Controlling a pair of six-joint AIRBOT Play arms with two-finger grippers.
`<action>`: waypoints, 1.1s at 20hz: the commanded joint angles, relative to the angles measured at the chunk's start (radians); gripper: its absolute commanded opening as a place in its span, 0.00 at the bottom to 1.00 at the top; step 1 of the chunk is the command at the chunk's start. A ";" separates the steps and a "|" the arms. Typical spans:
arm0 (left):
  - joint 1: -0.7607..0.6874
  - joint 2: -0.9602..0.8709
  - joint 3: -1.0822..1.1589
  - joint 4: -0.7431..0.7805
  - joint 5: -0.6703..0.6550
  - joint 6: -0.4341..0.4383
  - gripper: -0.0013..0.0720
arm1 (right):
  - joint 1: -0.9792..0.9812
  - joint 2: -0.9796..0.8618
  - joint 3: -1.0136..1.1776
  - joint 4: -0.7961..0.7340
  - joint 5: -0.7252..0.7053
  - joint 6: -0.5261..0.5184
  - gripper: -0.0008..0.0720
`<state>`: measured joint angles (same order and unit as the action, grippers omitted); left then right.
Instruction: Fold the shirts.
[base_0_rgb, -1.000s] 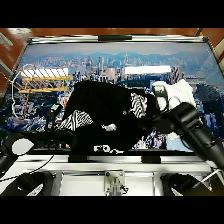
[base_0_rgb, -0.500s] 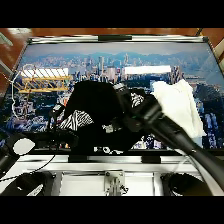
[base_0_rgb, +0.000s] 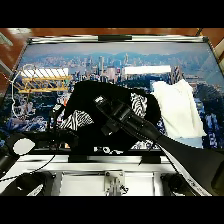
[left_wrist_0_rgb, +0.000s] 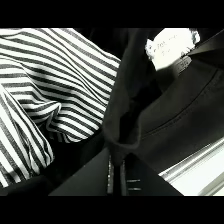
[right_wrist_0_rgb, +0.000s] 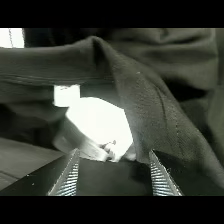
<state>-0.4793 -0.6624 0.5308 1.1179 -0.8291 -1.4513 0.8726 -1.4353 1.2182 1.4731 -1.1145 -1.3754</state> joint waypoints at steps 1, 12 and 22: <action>-0.001 -0.001 0.000 0.000 0.000 0.000 0.10 | 0.002 -0.017 0.003 -0.111 -0.011 0.019 0.76; -0.001 -0.001 0.001 0.003 0.016 0.000 0.10 | -0.017 -0.021 0.011 -0.306 -0.026 0.222 0.12; 0.002 0.002 0.155 0.009 0.106 0.001 0.10 | -0.018 0.336 0.192 -0.140 -0.044 0.058 0.12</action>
<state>-0.4778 -0.6621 0.6174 1.1248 -0.7486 -1.4513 0.8551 -1.1946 1.3628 1.2434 -1.1625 -1.2446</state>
